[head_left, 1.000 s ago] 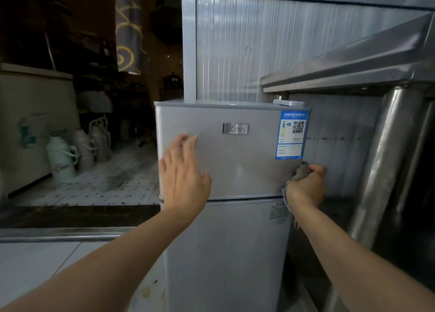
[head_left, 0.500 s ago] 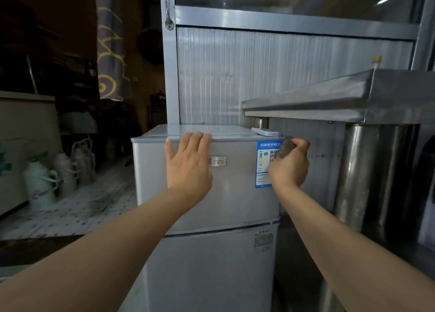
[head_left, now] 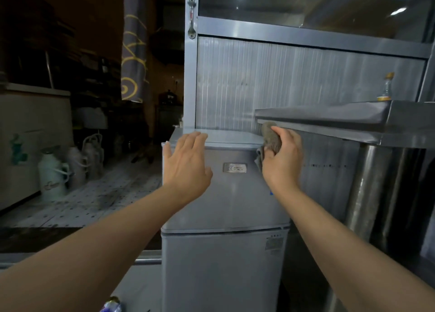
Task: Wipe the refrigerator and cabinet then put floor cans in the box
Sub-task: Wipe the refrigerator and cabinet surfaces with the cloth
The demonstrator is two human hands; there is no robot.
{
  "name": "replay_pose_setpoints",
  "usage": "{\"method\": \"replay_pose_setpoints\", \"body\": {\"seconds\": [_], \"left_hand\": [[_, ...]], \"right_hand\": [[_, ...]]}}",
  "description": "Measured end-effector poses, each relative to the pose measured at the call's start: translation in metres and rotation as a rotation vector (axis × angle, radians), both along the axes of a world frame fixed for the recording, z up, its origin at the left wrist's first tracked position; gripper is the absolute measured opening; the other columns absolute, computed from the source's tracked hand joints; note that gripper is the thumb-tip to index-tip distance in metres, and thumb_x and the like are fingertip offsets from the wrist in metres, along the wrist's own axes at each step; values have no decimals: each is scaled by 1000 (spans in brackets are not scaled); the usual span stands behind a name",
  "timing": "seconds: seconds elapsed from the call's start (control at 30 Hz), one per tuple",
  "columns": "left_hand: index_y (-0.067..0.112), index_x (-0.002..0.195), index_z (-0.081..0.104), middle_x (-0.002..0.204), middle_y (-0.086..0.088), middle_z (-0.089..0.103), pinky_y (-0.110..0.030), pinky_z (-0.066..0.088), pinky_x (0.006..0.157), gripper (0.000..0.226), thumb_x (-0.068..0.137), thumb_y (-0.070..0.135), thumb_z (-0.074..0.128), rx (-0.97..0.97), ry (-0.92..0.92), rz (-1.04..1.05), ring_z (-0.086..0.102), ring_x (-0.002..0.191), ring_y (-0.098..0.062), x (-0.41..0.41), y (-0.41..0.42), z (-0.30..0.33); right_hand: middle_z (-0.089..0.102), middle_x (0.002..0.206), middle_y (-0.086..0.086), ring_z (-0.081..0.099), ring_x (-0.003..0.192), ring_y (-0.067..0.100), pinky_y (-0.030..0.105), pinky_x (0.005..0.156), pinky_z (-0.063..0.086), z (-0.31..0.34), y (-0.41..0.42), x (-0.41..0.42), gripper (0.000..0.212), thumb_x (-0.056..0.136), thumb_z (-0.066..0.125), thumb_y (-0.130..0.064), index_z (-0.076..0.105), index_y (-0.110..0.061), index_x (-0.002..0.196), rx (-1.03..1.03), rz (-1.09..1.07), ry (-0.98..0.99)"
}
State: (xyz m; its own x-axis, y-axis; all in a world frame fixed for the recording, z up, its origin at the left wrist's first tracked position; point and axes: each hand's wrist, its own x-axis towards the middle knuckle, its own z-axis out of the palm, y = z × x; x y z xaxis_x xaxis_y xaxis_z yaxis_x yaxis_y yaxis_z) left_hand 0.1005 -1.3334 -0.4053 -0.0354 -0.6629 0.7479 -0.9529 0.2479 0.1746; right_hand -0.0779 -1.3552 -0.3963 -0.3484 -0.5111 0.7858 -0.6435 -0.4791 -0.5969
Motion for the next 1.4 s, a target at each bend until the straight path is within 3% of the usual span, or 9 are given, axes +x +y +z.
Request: {"method": "replay_pose_setpoints", "body": {"seconds": [0.33, 0.5, 0.7, 0.8, 0.93, 1.07, 1.17, 1.3, 1.4], "left_hand": [[21, 142, 26, 147, 4, 33, -48, 4, 116, 63, 86, 25, 56, 53, 74, -97, 23, 139, -14, 11, -17, 41], [21, 143, 25, 149, 4, 30, -49, 5, 117, 62, 89, 28, 53, 146, 84, -116, 21, 140, -15, 5, -39, 72], [22, 144, 21, 152, 4, 24, -49, 6, 116, 64, 89, 33, 52, 325, 20, -99, 19, 141, -17, 7, -59, 105], [22, 145, 19, 153, 4, 23, -49, 7, 115, 66, 89, 35, 52, 425, 14, -101, 17, 141, -18, 8, -62, 118], [24, 146, 17, 154, 5, 21, -49, 9, 114, 69, 88, 36, 52, 572, 11, -91, 16, 141, -18, 12, -57, 131], [24, 146, 18, 153, 5, 22, -49, 12, 114, 69, 87, 36, 53, 696, 49, -69, 18, 141, -17, 27, -39, 149], [25, 146, 17, 153, 4, 23, -50, 10, 115, 70, 87, 36, 54, 789, 84, -55, 18, 141, -17, 46, -21, 167], [23, 146, 18, 153, 4, 24, -51, 11, 115, 70, 87, 38, 53, 888, 99, -51, 19, 141, -18, 73, 5, 192], [22, 146, 19, 153, 3, 25, -48, 15, 114, 71, 87, 41, 53, 904, 93, -48, 21, 141, -19, 88, 26, 207]], "right_hand": [[40, 136, 8, 45, 120, 23, 6, 88, 27, 67, -30, 14, 46, 87, 54, 2, 52, -11, 131, 254, 29, 270], [38, 137, 6, 43, 121, 27, 29, 102, 34, 100, -64, 11, 48, 85, 51, 4, 52, -11, 130, 405, 8, 332], [29, 144, 12, 30, 132, 34, 38, 107, 29, 105, -94, 13, 42, 85, 53, -2, 51, -13, 126, 761, 53, 521], [5, 157, 9, 6, 143, 34, 41, 116, 15, 109, -97, 14, 63, 87, 56, -16, 30, -25, 144, 1010, 95, 637], [5, 158, 7, 5, 144, 31, 40, 119, 12, 124, -91, 20, 70, 88, 60, -25, 24, -20, 148, 994, 119, 585], [32, 139, 11, 26, 133, 32, 38, 111, 28, 146, -66, 31, 58, 82, 65, -28, 42, -15, 134, 1012, 144, 595], [37, 131, 11, 36, 126, 32, 42, 106, 35, 167, -40, 45, 57, 76, 70, -25, 45, -13, 126, 1012, 172, 597], [6, 158, 9, 3, 146, 30, 39, 119, 10, 188, -2, 60, 81, 83, 66, -27, 21, -9, 149, 1120, 210, 639], [16, 155, 9, 13, 143, 30, 37, 116, 20, 203, 29, 71, 65, 86, 63, -29, 35, -15, 142, 1225, 213, 515]]}}
